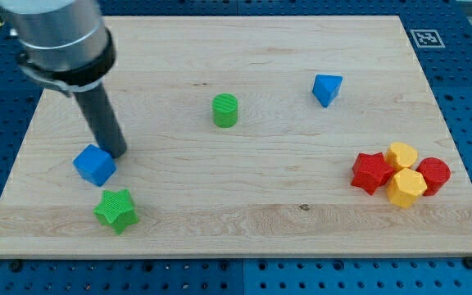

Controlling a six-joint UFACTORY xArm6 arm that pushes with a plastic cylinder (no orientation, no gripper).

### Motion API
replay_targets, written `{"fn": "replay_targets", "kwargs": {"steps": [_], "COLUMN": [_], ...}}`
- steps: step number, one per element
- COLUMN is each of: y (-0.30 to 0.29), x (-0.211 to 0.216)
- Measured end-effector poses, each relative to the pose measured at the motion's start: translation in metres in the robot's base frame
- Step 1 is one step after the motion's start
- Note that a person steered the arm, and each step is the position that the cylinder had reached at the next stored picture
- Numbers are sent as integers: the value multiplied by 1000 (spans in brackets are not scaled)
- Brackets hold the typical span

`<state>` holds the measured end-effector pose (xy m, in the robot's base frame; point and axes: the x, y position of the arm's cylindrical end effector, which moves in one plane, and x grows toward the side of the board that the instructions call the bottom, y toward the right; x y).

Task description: Move the blue cube to green star

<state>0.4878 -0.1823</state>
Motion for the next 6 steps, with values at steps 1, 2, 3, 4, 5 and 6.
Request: {"fn": "replay_targets", "kwargs": {"steps": [1,2,3,4,5,6], "y": [-24,-35,-57,-46,-9,-4], "x": [-14,-22,-5,8,12,21]}}
